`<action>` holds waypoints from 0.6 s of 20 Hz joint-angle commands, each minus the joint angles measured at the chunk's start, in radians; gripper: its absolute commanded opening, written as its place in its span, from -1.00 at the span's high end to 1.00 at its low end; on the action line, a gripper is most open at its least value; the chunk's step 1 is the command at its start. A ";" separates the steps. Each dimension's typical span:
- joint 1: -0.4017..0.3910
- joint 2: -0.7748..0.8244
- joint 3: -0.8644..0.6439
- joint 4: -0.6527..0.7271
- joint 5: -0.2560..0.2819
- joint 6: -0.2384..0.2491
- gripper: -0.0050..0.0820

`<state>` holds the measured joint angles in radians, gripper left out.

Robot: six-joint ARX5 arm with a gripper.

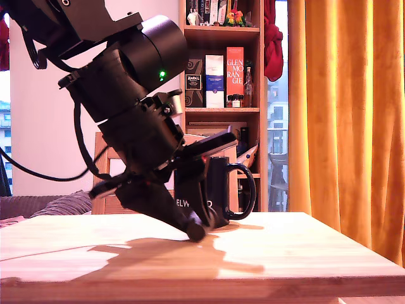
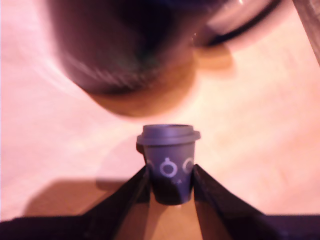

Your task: Pick up the coffee capsules on the table and drop them inside the coffee cup

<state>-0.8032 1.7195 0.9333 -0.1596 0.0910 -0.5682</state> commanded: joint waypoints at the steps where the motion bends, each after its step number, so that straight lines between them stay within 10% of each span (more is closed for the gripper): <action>1: -0.004 0.005 0.002 -0.012 0.055 0.052 0.55; 12: -0.002 -0.164 0.004 0.227 0.218 0.204 0.55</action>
<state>-0.8089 1.5558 0.9337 0.0490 0.3115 -0.3847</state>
